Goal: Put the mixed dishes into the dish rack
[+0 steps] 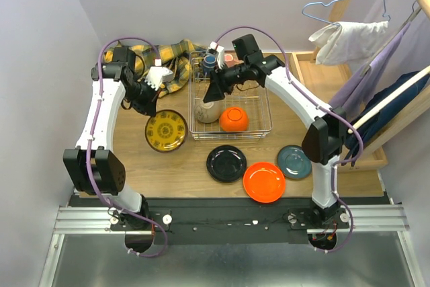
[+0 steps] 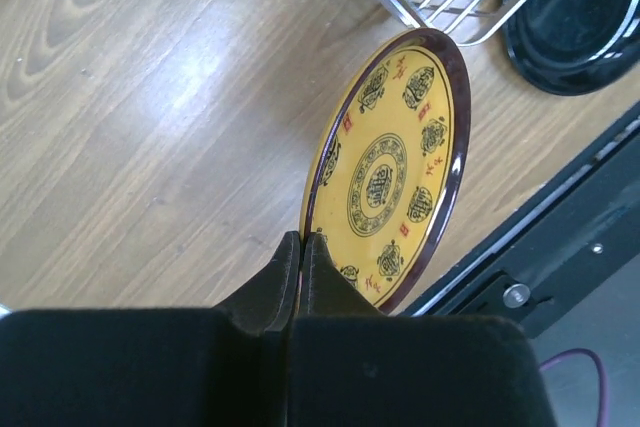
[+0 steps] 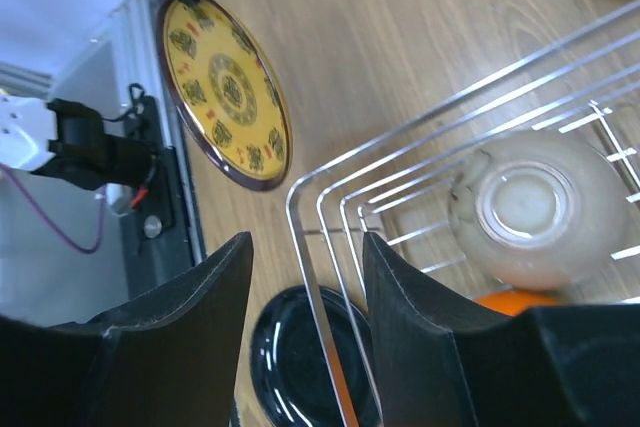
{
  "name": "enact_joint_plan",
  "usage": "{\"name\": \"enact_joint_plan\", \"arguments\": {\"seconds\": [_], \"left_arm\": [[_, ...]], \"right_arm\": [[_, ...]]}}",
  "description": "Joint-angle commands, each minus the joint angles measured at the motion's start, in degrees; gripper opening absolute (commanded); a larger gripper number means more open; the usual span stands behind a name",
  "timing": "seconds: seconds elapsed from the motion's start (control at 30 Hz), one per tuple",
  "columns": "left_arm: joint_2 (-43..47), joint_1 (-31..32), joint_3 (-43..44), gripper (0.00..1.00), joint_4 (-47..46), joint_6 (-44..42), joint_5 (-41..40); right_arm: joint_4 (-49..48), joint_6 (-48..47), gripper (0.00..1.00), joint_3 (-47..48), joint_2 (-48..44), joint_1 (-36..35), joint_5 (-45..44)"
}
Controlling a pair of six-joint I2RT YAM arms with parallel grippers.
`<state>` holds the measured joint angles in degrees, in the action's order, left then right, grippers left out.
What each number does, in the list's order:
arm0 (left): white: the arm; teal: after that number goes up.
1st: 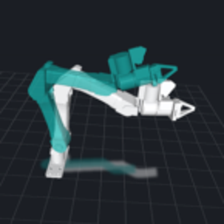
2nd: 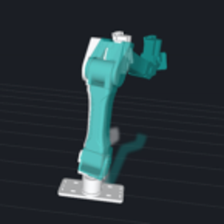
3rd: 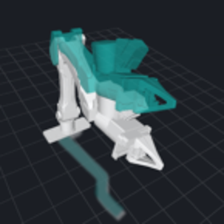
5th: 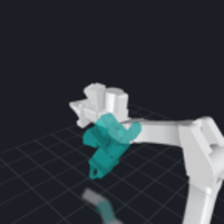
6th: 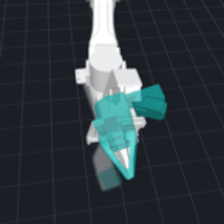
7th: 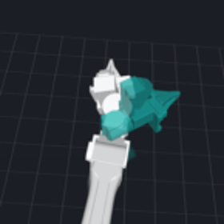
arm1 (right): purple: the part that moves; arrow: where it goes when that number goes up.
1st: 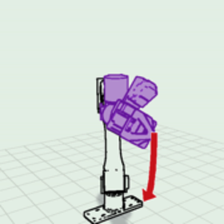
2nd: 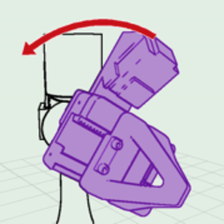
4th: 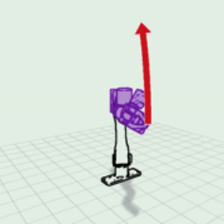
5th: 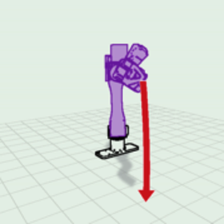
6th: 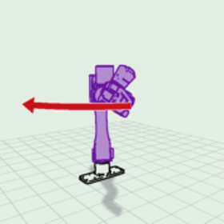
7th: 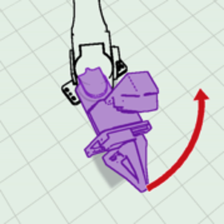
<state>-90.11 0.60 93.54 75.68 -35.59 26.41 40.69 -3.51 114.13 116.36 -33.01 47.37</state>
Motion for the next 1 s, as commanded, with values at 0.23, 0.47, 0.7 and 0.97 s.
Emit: {"name": "enact_joint_plan", "arguments": {"seconds": [0.23,0.47,0.7,0.97], "left_arm": [[4.32,0.1,-1.87,0.0,-4.03,5.62,16.3],[2.83,0.45,-0.99,0.0,-6.51,8.35,17.88],[2.21,0.45,-1.34,0.0,-9.67,11.16,20.52],[2.04,0.45,-1.16,0.0,-9.85,11.07,20.61]], "right_arm": [[-1.66,1.84,0.56,6.55,6.16,-2.58,9.93],[-1.93,2.72,0.56,6.2,6.34,-3.72,13.44],[-1.14,2.54,0.55,5.49,7.3,-4.43,11.17],[-1.48,2.89,0.47,6.99,9.15,-4.51,9.49]]}}
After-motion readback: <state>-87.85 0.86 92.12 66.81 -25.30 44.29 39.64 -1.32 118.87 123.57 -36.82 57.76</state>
